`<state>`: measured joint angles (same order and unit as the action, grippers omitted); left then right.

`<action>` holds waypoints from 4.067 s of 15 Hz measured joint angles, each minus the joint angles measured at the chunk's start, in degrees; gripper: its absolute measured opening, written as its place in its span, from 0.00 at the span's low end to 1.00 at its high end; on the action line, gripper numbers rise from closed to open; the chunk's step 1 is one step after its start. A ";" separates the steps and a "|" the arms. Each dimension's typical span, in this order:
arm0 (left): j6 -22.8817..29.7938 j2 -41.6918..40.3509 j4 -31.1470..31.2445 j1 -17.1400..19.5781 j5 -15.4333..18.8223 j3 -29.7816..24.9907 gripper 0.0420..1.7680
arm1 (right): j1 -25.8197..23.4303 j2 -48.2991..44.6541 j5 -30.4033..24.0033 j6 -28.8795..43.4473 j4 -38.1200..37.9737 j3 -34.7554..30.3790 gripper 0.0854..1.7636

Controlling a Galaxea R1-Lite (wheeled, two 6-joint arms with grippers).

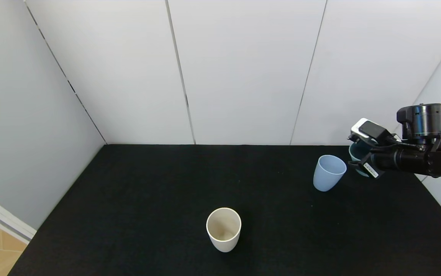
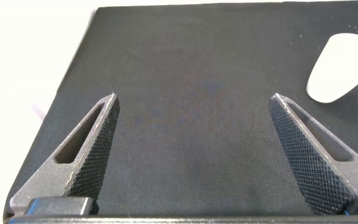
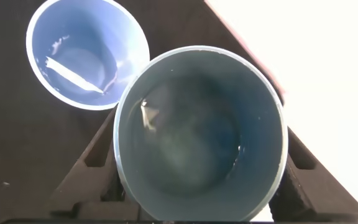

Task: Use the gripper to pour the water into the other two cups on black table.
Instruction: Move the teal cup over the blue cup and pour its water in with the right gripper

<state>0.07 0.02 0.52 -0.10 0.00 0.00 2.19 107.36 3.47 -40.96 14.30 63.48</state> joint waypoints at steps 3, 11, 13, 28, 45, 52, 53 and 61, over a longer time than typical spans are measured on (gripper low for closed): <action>0.00 0.00 0.00 0.00 0.00 0.00 0.97 | 0.48 0.05 0.00 -2.45 -0.06 0.44 0.68; 0.00 0.00 0.10 0.00 0.00 0.00 0.97 | 1.96 0.85 4.51 -11.02 -0.05 1.21 0.68; 0.00 0.00 0.07 0.00 0.00 0.00 0.97 | 1.94 1.16 6.25 -13.06 -0.06 1.84 0.68; 0.00 0.00 0.10 0.00 0.00 0.00 0.97 | 4.19 2.34 11.30 -21.60 -0.09 5.57 0.68; 0.00 0.00 0.10 0.00 0.00 0.00 0.97 | 4.28 2.41 12.89 -27.23 -0.05 6.03 0.68; 0.00 0.00 0.10 0.00 0.00 0.00 0.97 | 4.28 2.43 12.81 -27.64 -0.11 6.29 0.68; 0.02 0.00 0.10 0.00 0.00 0.00 0.97 | 4.28 2.43 12.79 -27.65 -0.11 6.29 0.68; 0.00 0.00 0.00 0.00 0.00 0.00 0.97 | 3.89 1.79 10.58 -15.59 -6.80 6.62 0.68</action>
<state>0.07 0.02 0.52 -0.10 0.00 0.00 6.08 109.15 14.06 -56.55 7.50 70.10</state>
